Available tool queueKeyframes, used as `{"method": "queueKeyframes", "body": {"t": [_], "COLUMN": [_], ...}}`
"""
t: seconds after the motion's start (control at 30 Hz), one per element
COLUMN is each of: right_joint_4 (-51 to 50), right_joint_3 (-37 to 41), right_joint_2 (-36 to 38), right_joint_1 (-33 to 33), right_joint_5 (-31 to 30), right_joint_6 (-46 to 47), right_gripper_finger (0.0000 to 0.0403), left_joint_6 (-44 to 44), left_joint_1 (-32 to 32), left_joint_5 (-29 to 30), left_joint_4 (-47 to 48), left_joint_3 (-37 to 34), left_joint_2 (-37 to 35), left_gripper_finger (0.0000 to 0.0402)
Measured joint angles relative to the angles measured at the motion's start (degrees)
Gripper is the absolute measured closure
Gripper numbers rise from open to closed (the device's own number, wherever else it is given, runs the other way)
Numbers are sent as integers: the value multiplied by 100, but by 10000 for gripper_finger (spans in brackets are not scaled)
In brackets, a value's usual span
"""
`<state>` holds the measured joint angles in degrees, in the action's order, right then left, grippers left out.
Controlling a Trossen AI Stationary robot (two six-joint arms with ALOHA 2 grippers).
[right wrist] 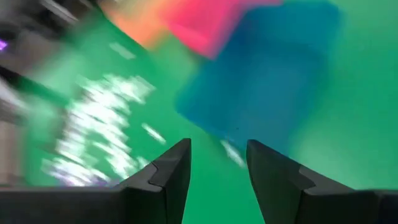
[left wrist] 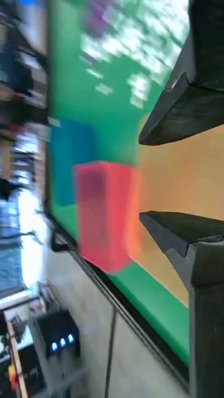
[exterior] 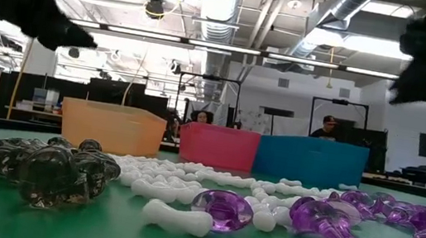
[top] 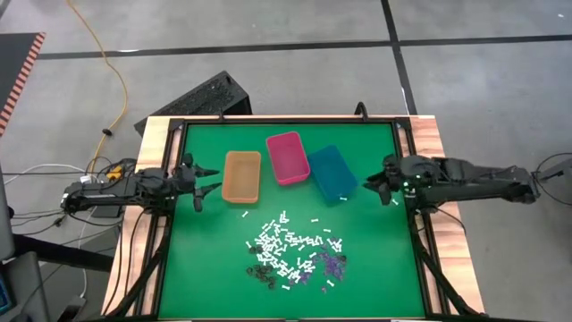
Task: Sort Halloween decoration
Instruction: Put the white bone toy into the blue bin
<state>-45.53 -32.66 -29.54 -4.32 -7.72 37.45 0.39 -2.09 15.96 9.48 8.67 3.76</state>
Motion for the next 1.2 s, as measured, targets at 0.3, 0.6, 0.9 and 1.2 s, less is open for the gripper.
{"method": "queueKeyframes", "body": {"t": [0.3, 0.6, 0.9, 1.2], "right_joint_4": [-2414, -2454, -2577, -2735], "right_joint_3": [-750, -733, -785, -850], "right_joint_2": [-1421, -2801, -4382, -5797], "right_joint_1": [52, -72, -395, -357], "right_joint_5": [65, 599, 564, 514], "right_joint_6": [1185, 1852, 2451, 2720], "right_gripper_finger": [214, 213, 241, 303], "left_joint_6": [-910, -1104, -1338, -1119], "left_joint_1": [0, 0, 0, 0], "left_joint_5": [543, 936, 947, 1240], "left_joint_4": [-716, -720, -662, -619], "left_joint_3": [0, 0, -4, -7], "left_joint_2": [1, 1, 0, 1], "left_gripper_finger": [225, 225, 225, 225]}}
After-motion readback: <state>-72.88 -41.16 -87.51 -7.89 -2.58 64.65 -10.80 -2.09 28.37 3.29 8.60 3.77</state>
